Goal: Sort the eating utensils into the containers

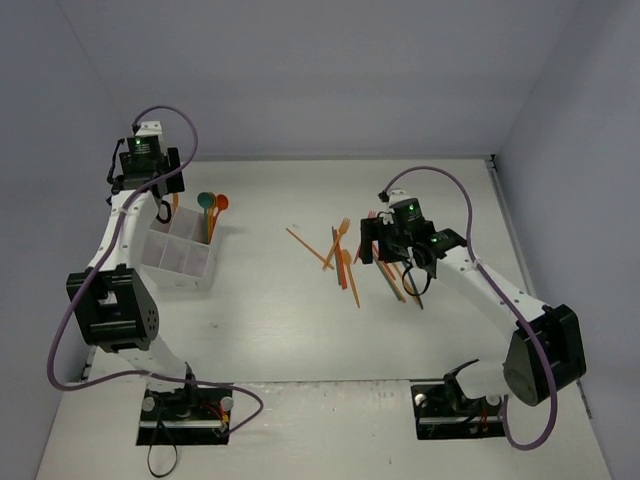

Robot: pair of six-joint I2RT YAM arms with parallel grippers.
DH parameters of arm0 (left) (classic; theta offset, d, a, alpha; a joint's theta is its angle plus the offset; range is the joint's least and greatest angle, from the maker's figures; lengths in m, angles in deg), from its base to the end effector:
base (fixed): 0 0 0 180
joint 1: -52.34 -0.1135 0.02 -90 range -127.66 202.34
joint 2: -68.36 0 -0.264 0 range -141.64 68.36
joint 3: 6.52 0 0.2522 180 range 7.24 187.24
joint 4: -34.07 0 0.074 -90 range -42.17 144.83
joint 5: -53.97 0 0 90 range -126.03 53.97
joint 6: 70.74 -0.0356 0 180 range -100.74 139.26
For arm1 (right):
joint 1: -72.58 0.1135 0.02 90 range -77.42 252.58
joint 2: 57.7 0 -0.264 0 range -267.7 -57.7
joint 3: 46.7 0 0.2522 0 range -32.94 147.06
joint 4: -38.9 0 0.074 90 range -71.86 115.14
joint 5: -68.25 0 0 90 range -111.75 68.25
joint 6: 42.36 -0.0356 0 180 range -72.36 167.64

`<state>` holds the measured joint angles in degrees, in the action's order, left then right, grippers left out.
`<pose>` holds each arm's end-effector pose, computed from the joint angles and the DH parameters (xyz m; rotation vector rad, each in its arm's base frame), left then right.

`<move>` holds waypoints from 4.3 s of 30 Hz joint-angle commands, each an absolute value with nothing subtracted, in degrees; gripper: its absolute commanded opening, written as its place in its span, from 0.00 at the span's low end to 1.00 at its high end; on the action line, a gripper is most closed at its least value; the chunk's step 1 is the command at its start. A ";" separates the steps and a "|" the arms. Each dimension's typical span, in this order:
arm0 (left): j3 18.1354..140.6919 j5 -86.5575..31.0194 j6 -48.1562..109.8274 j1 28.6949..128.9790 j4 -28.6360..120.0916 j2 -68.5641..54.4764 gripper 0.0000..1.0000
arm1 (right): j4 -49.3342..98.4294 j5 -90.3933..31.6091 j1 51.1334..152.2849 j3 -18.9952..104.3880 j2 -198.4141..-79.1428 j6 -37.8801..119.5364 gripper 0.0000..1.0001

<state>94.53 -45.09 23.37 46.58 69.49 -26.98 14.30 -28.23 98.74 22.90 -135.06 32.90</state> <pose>0.3878 0.0448 0.3473 -0.2750 2.0692 0.1826 0.2715 0.1379 0.2785 -0.2843 2.1613 0.5344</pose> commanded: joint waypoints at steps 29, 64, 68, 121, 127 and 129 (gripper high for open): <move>81.27 -29.68 41.70 76.83 79.01 -1.89 0.75 | 15.30 -19.32 81.90 21.30 -156.64 25.92 0.21; 94.55 -14.34 57.72 85.90 55.89 -13.95 0.75 | 17.49 -28.58 111.51 39.82 -129.45 39.34 0.00; 94.06 -14.93 58.45 86.73 54.20 -15.30 0.73 | 18.28 -28.78 113.09 40.36 -129.68 39.21 0.00; 105.25 -44.17 15.74 49.40 63.04 -22.93 0.00 | 15.80 -21.93 100.18 23.69 -122.71 35.51 0.87; 103.97 -43.21 16.06 46.47 58.71 -26.61 0.00 | 15.17 -21.93 99.89 22.00 -121.99 35.72 0.88; 103.19 -42.56 16.42 46.09 57.55 -27.41 0.00 | 14.95 -21.78 99.73 21.53 -121.76 35.88 0.88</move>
<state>102.56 -43.04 17.13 46.82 65.13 -28.03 13.94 -23.13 100.28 22.18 -123.91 34.86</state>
